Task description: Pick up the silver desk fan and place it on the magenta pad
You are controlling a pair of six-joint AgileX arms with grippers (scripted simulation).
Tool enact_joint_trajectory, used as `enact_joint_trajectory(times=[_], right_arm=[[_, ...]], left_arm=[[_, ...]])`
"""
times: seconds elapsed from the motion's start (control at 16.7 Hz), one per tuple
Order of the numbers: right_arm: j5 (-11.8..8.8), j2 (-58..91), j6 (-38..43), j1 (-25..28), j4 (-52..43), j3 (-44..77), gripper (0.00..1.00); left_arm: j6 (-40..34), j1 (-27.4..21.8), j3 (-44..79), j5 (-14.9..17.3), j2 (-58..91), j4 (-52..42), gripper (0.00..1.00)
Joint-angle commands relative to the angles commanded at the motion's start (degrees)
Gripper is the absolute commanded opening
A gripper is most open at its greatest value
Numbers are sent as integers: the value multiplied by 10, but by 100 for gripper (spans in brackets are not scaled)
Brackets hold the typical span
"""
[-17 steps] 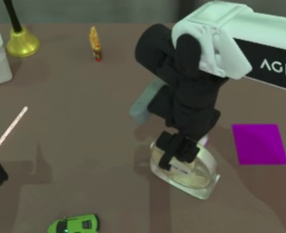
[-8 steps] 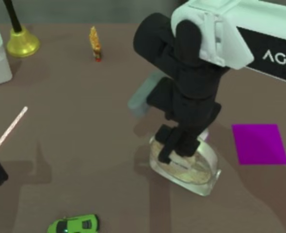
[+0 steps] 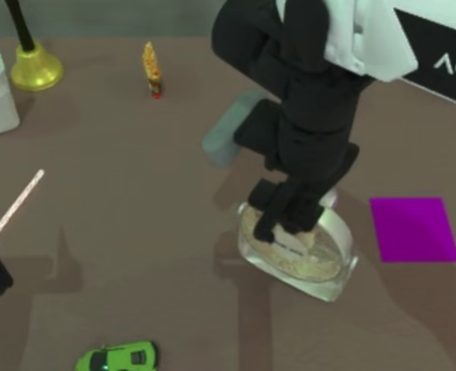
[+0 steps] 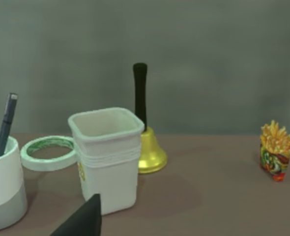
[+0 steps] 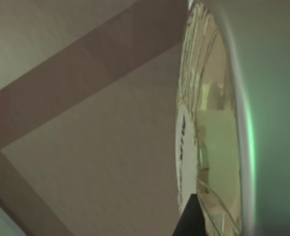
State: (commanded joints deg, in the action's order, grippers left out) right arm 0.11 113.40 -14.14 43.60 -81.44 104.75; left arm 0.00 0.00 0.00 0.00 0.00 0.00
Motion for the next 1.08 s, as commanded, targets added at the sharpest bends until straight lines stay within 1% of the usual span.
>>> enact_joint_trajectory(times=[0.18,0.36,0.48,0.84,0.96,1.08], right_arm=[[0,0,-21,-10,-2,-2,0],[0,-5,-96,-47,-6,-10,0],[0,-12,-177,-83,-7,-17,0],[-1,-45,-468,-211,-5,-55,0],[-1,-58,-538,-248,-2,-69,0],[-1,-69,-584,-275,1,-79,0]], left_arm=[[0,0,0,0,0,0,100],[0,0,0,0,0,0,100],[0,0,0,0,0,0,100],[0,0,0,0,0,0,100],[0,0,0,0,0,0,100],[0,0,0,0,0,0,100]])
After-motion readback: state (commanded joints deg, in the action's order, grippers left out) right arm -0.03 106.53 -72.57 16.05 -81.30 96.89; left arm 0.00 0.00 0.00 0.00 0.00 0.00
